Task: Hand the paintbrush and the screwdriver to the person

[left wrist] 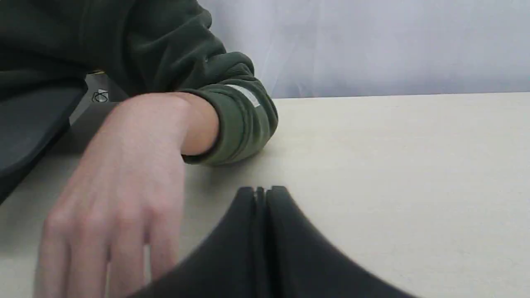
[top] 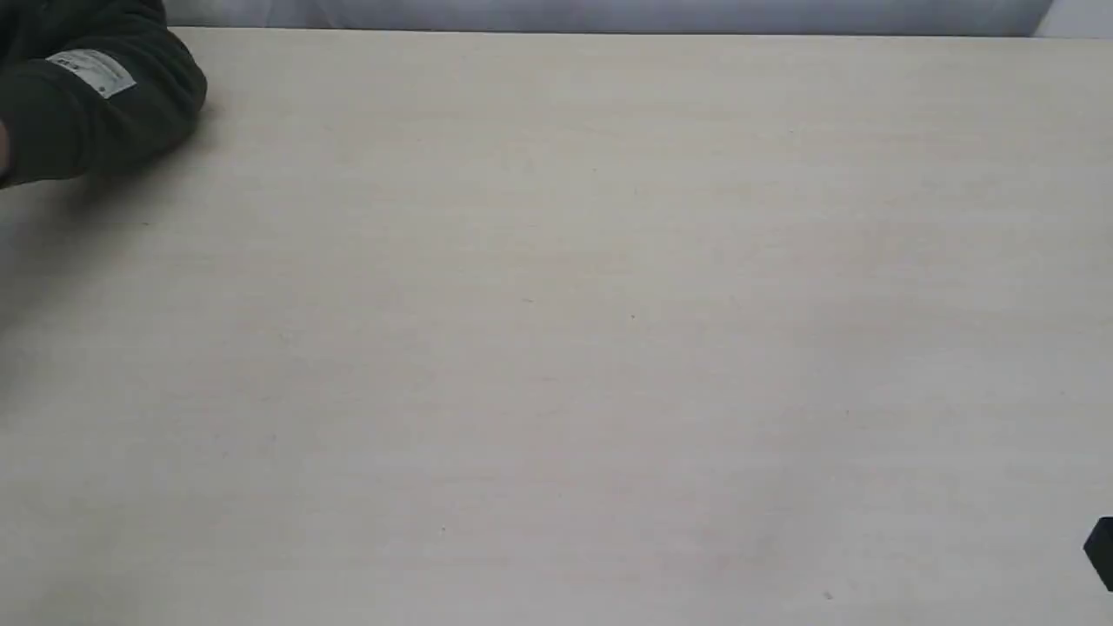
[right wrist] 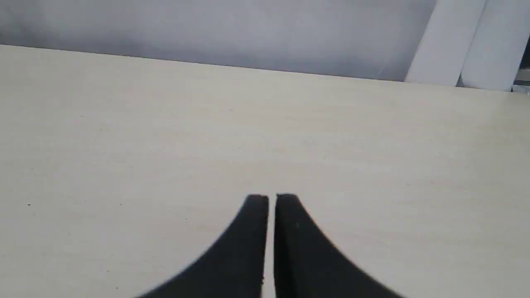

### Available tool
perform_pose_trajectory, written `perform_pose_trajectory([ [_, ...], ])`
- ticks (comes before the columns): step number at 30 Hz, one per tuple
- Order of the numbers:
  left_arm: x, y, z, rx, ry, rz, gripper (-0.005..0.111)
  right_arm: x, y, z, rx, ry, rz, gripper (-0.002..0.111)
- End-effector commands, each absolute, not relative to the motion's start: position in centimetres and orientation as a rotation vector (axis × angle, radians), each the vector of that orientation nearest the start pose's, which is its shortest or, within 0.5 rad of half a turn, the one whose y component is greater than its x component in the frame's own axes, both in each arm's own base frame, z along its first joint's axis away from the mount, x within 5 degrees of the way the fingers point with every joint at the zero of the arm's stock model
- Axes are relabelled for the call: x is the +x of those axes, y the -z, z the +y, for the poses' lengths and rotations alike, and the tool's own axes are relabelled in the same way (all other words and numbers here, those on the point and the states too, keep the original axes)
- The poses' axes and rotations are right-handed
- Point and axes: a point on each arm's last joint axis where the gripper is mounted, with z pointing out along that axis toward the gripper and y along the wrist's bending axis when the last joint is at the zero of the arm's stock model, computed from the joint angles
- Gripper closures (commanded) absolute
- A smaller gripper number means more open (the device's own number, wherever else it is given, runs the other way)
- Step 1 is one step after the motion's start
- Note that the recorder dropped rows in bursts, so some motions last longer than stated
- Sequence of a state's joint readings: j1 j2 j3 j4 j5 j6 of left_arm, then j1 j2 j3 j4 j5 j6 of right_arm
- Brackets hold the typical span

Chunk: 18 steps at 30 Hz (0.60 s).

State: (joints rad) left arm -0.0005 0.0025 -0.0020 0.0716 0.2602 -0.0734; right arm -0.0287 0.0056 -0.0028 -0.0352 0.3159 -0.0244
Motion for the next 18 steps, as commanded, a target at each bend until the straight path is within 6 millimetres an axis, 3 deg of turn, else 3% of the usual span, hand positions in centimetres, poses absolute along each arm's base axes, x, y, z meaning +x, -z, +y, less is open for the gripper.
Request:
perform_pose_trajectory([
  [1,5.53,-19.06,0.12,-0.012,-0.005,1.732,0.107,5.40,-18.44,-0.26,-0.025,0.080,1.802,0.104],
  [18,5.53,-19.06,0.12,-0.012,-0.005,1.732,0.107,5.39,-18.43,-0.28,-0.028,0.086,1.804,0.104],
])
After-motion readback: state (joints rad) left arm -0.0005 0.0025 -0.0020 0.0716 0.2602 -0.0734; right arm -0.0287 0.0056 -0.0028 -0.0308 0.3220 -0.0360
